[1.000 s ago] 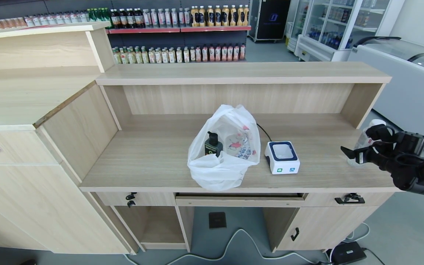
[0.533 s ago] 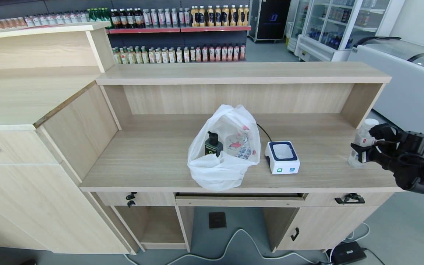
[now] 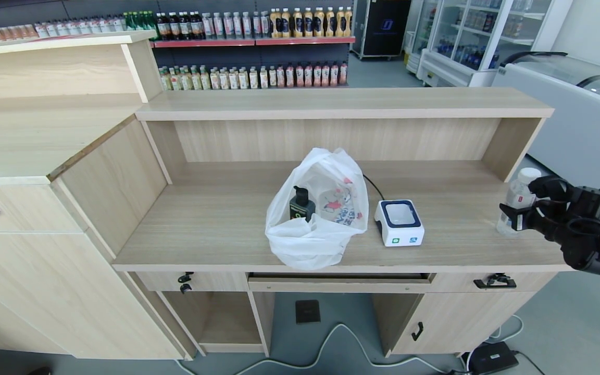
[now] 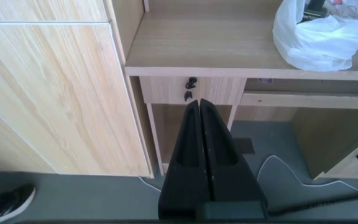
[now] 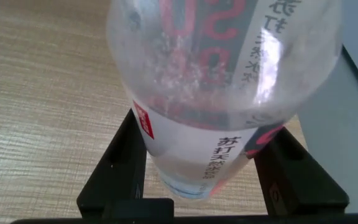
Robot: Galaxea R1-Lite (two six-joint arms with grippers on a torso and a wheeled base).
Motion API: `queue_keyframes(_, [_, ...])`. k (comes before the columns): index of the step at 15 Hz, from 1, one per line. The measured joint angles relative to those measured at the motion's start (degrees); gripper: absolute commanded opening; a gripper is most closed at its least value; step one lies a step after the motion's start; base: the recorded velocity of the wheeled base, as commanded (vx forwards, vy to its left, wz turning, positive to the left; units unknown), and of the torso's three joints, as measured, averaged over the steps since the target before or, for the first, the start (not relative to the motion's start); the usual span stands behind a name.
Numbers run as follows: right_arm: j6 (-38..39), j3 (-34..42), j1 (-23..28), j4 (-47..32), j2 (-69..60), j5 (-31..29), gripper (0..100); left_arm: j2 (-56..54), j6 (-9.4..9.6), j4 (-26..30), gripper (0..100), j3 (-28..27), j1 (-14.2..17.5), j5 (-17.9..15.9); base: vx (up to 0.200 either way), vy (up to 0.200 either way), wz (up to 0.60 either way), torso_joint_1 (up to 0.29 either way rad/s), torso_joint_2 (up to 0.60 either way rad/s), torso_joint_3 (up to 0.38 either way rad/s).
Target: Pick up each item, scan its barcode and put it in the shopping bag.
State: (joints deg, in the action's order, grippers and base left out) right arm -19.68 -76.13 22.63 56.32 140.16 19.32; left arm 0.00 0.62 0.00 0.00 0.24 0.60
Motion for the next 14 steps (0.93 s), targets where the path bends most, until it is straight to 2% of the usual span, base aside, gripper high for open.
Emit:
queue_keyframes(2, [1.9,0.1,-0.1,0.4,-0.1,0.0,0,0.0,0.0,0.0,0,0.0,0.0,0.0,0.0,0.0,0.0,0.0,0.0,0.0])
queue_keyframes(5, [11.3,0.1,-0.9,-1.3,-2.6,0.3,0,0.0,0.0,0.0,0,0.0,0.0,0.0,0.0,0.0,0.0,0.0,0.0,0.0])
queue_keyframes(7, [18.2,0.1,-2.5,-8.6,-8.1,1.2,0,0.0,0.0,0.0,0,0.0,0.0,0.0,0.0,0.0,0.0,0.0,0.0,0.0])
queue_keyframes(10, [29.9,0.4,-6.6,-23.2,-20.7,6.2,0,0.0,0.0,0.0,0,0.0,0.0,0.0,0.0,0.0,0.0,0.0,0.0,0.0])
queue_keyframes(12, [34.8,1.1,-10.6,-30.6,-29.7,10.9,0,0.0,0.0,0.0,0,0.0,0.0,0.0,0.0,0.0,0.0,0.0,0.0,0.0])
queue_keyframes(14, [37.3,3.1,-16.4,-34.5,-38.2,15.7,0,0.0,0.0,0.0,0,0.0,0.0,0.0,0.0,0.0,0.0,0.0,0.0,0.0])
